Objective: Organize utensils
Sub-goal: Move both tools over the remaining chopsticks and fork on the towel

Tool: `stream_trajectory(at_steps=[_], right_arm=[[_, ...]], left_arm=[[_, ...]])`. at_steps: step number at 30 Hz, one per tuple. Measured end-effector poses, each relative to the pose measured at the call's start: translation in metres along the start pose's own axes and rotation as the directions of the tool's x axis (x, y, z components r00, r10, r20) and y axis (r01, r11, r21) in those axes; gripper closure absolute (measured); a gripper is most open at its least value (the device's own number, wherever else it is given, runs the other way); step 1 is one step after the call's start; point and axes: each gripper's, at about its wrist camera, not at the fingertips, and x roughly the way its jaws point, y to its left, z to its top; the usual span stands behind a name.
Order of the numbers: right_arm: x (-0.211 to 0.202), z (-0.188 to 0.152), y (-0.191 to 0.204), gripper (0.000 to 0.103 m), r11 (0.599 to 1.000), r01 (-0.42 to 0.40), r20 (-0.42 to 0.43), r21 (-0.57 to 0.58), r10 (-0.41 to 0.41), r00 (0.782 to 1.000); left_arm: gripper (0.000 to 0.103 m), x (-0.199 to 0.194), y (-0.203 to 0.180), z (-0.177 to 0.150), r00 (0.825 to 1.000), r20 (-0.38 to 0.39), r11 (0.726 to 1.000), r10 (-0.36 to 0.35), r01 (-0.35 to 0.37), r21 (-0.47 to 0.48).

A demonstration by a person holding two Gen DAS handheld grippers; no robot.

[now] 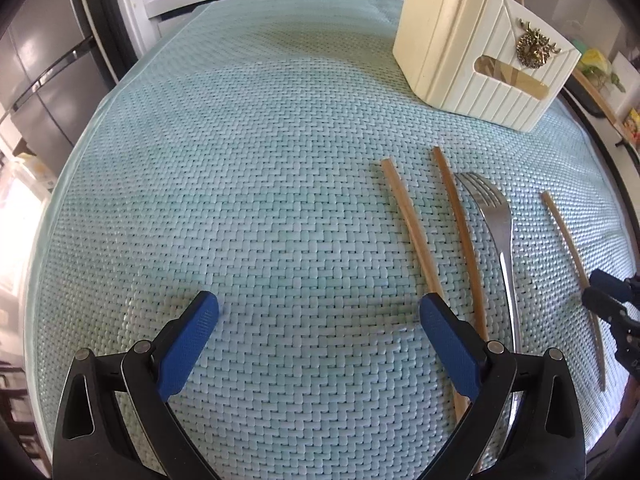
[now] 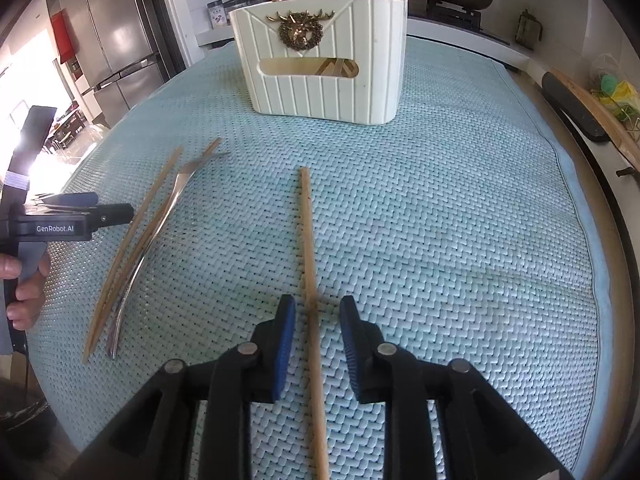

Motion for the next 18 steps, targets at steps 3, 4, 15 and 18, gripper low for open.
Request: stream_trajectory(at_steps=[3, 4, 15, 18], right_arm=[[0.01, 0.017, 0.005, 0.073, 0.998, 0.026, -0.022, -0.059, -0.027, 0.999], [0.013, 0.024, 0.007, 0.073, 0.997, 0.028, -0.025, -0.073, -0.03, 0.999], [0.042, 0.078, 0.019, 0.074, 0.994, 0.04, -0.043, -0.102, -0.045, 0.998], [0.039, 0.077, 0.017, 0.074, 0.995, 0.025, -0.048, -0.094, -0.03, 0.998]], left_arm=[[0.006, 0.005, -0.006, 0.012, 1.0, -0.009, 0.999, 0.001, -0.001, 0.034], [0.012, 0.006, -0.009, 0.015, 1.0, -0.01, 0.999, -0.003, 0.004, 0.045], [0.03, 0.013, -0.037, 0.051, 0.994, -0.103, 0.99, -0.045, 0.058, 0.129], [0.026, 0.004, -0.033, 0.049, 0.992, -0.097, 0.989, -0.08, 0.091, 0.114]])
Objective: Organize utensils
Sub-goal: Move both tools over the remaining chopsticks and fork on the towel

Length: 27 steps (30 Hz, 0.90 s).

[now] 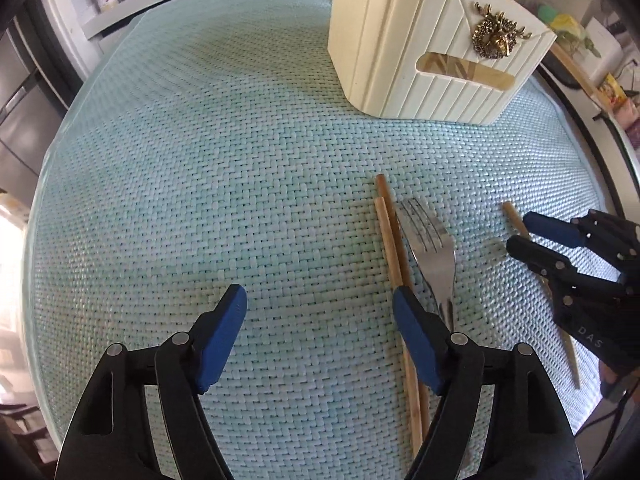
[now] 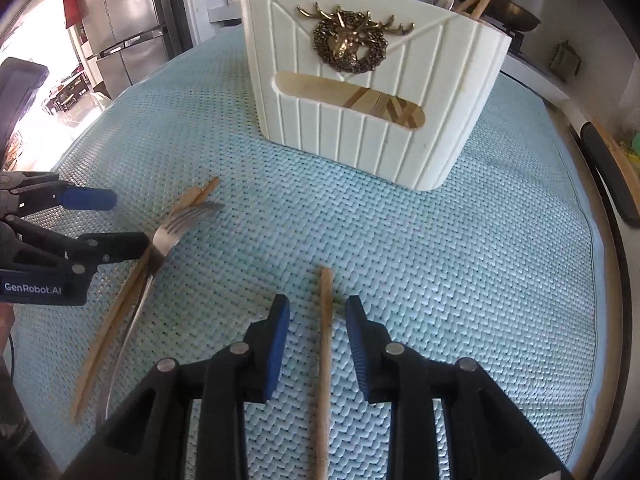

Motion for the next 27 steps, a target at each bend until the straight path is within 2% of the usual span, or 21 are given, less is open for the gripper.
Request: stream_trajectory(at_steps=[2, 6, 11, 15, 16, 18, 19, 24, 27], right_arm=[[-0.001, -0.006, -0.001, 0.074, 1.0, -0.001, -0.001, -0.003, 0.001, 1.0], [-0.007, -0.022, -0.009, 0.074, 1.0, -0.006, 0.004, -0.001, 0.006, 1.0], [-0.013, -0.034, -0.013, 0.074, 1.0, -0.005, 0.014, 0.012, 0.005, 1.0], [-0.019, -0.045, -0.018, 0.074, 1.0, -0.009, 0.016, 0.024, 0.008, 1.0], [-0.02, -0.047, -0.018, 0.074, 1.0, -0.007, 0.016, 0.024, 0.007, 1.0], [-0.021, -0.049, -0.016, 0.074, 1.0, 0.002, 0.019, 0.021, -0.002, 1.0], [-0.022, -0.052, -0.017, 0.074, 1.0, 0.004, 0.02, 0.021, -0.004, 1.0], [-0.02, -0.047, -0.015, 0.074, 1.0, -0.004, 0.017, 0.031, 0.004, 1.0], [-0.017, -0.04, -0.013, 0.074, 0.999, -0.012, 0.016, 0.03, 0.012, 1.0]], left_arm=[[0.026, -0.008, 0.004, -0.005, 1.0, 0.014, 1.0, -0.01, 0.01, -0.002], [0.019, -0.02, 0.004, -0.013, 0.997, 0.051, 0.999, -0.051, 0.051, 0.0], [0.019, -0.003, -0.014, -0.017, 0.999, 0.034, 0.997, 0.015, -0.017, 0.075], [0.018, 0.002, -0.008, -0.018, 0.999, 0.046, 0.999, 0.022, -0.023, 0.036], [0.019, 0.0, 0.005, -0.019, 0.998, 0.047, 0.999, 0.028, -0.03, 0.027], [0.019, 0.003, 0.012, -0.019, 0.997, 0.037, 0.998, 0.062, -0.063, 0.022], [0.019, 0.005, 0.013, -0.02, 0.998, 0.032, 0.998, 0.06, -0.061, 0.02], [0.019, -0.01, 0.006, -0.026, 0.997, 0.067, 0.999, -0.037, 0.038, -0.003], [0.019, -0.01, -0.003, -0.025, 0.997, 0.067, 1.0, -0.029, 0.029, 0.013]])
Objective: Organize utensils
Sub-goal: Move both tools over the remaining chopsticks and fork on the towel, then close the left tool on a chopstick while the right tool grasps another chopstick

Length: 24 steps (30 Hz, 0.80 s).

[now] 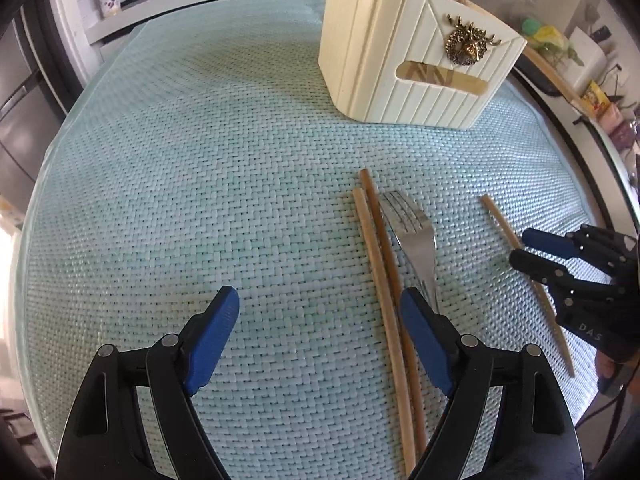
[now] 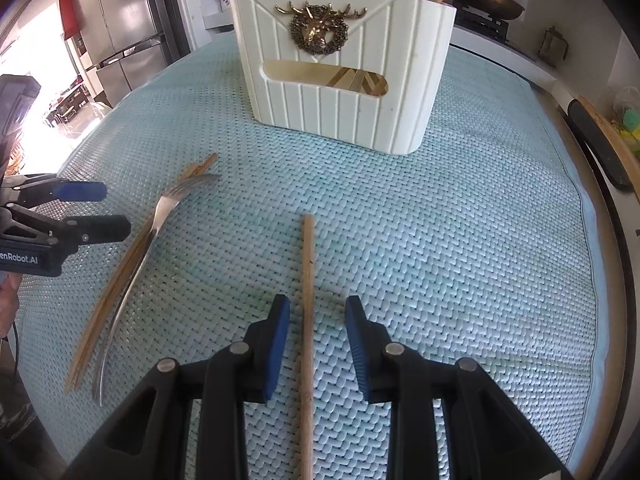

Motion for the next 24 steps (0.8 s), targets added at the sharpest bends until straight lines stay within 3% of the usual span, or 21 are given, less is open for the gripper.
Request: stream_trajectory(at_steps=[3, 8, 13, 18, 24], right_arm=[[0.001, -0.001, 0.0, 0.074, 1.0, -0.003, -0.001, -0.01, 0.003, 1.0], [0.0, -0.005, -0.002, 0.074, 1.0, 0.002, -0.001, -0.009, -0.002, 1.0], [-0.002, -0.008, -0.001, 0.074, 1.0, 0.005, -0.005, -0.013, -0.005, 1.0], [-0.002, -0.007, 0.0, 0.074, 1.0, 0.004, -0.003, -0.01, -0.004, 1.0], [-0.002, -0.007, -0.004, 0.074, 1.0, 0.005, -0.004, -0.01, -0.005, 1.0]], left_arm=[[0.018, 0.01, -0.004, -0.003, 0.999, -0.022, 0.998, 0.042, -0.041, 0.038], [0.018, 0.004, 0.004, -0.012, 0.999, -0.014, 0.999, 0.051, -0.05, 0.015], [0.018, -0.001, 0.003, -0.015, 1.0, -0.017, 1.0, -0.022, 0.022, 0.003], [0.017, 0.01, -0.007, -0.018, 0.996, -0.031, 0.995, 0.085, -0.083, 0.059], [0.017, 0.011, 0.007, -0.019, 0.998, -0.031, 0.998, 0.062, -0.06, 0.036]])
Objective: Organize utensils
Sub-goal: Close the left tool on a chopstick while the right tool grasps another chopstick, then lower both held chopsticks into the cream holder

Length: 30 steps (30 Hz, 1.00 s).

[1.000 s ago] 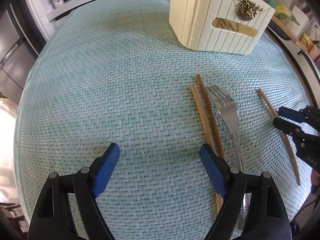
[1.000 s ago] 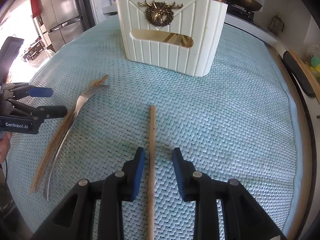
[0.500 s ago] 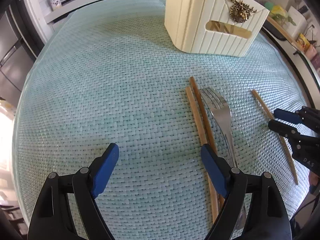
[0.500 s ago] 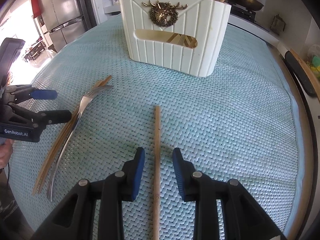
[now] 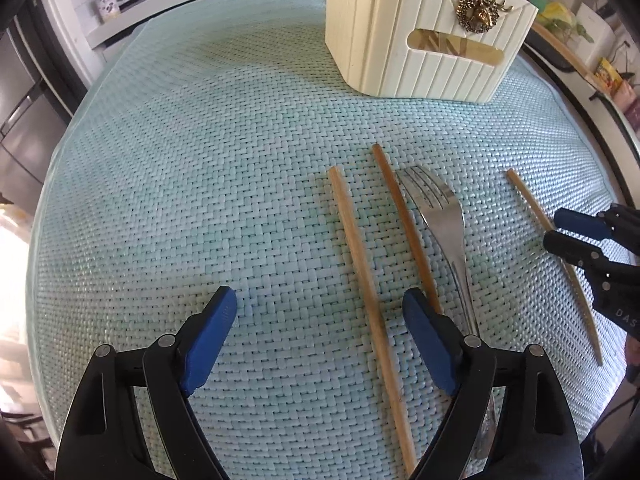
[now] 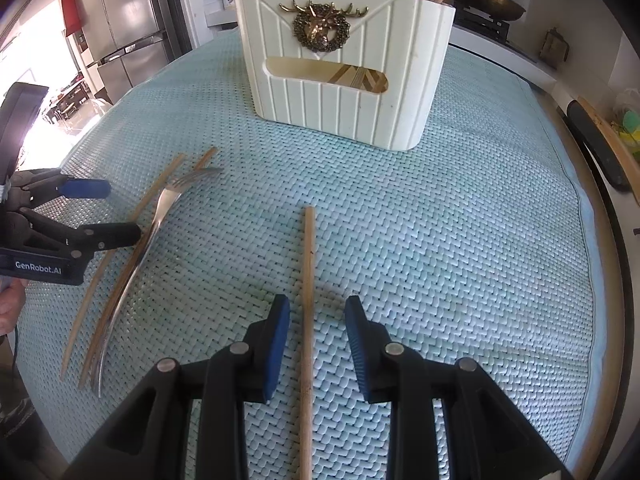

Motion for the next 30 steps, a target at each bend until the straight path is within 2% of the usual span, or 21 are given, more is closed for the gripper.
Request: stream_trajectory(at_steps=[2, 5, 7, 8, 10, 11, 13, 16, 20, 25, 30], right_arm=[[0.002, 0.004, 0.0, 0.074, 1.0, -0.002, -0.004, -0.004, 0.002, 1.0], [0.009, 0.016, 0.001, 0.074, 1.0, -0.013, -0.012, -0.009, 0.013, 1.0], [0.015, 0.028, 0.002, 0.074, 1.0, -0.004, -0.024, -0.019, 0.004, 1.0], [0.018, 0.034, 0.004, 0.074, 1.0, -0.004, -0.031, -0.027, 0.004, 1.0], [0.023, 0.043, 0.007, 0.085, 0.999, 0.008, -0.039, -0.043, -0.009, 0.999], [0.025, 0.046, 0.009, 0.097, 0.999, 0.003, -0.042, -0.042, -0.004, 0.999], [0.026, 0.051, 0.009, 0.097, 0.999, -0.003, -0.03, -0.033, 0.002, 1.0], [0.022, 0.053, 0.004, 0.097, 1.0, -0.015, 0.013, 0.005, 0.015, 1.0], [-0.015, 0.054, -0.01, 0.097, 0.995, -0.072, 0.138, 0.075, 0.062, 0.988], [-0.086, 0.049, -0.015, 0.097, 0.988, -0.131, 0.312, 0.081, 0.099, 0.945], [-0.153, 0.036, -0.003, 0.097, 0.991, -0.132, 0.451, 0.037, 0.101, 0.887]], left_arm=[[0.02, 0.005, 0.002, 0.012, 1.0, -0.007, 1.0, -0.004, 0.004, 0.008], [0.035, 0.01, -0.001, 0.027, 1.0, -0.012, 1.0, -0.005, 0.005, 0.026], [0.056, 0.012, -0.003, 0.036, 1.0, -0.022, 0.999, -0.015, 0.016, 0.033], [0.063, 0.012, -0.004, 0.039, 1.0, -0.025, 0.999, -0.018, 0.019, 0.037], [0.094, 0.013, -0.007, 0.042, 0.999, -0.033, 0.998, -0.036, 0.037, 0.043], [0.096, 0.014, -0.008, 0.043, 0.998, -0.035, 0.998, -0.049, 0.051, 0.044], [0.098, 0.015, -0.009, 0.045, 0.998, -0.02, 0.998, -0.055, 0.056, 0.039], [0.098, 0.007, -0.003, 0.039, 0.995, 0.023, 0.995, -0.101, 0.101, 0.001], [0.098, -0.032, 0.005, 0.034, 0.98, 0.14, 0.989, -0.139, 0.146, -0.039], [0.098, -0.107, 0.004, 0.026, 0.936, 0.305, 0.978, -0.178, 0.202, -0.046], [0.098, -0.162, 0.006, 0.019, 0.873, 0.443, 0.972, -0.205, 0.236, -0.015]])
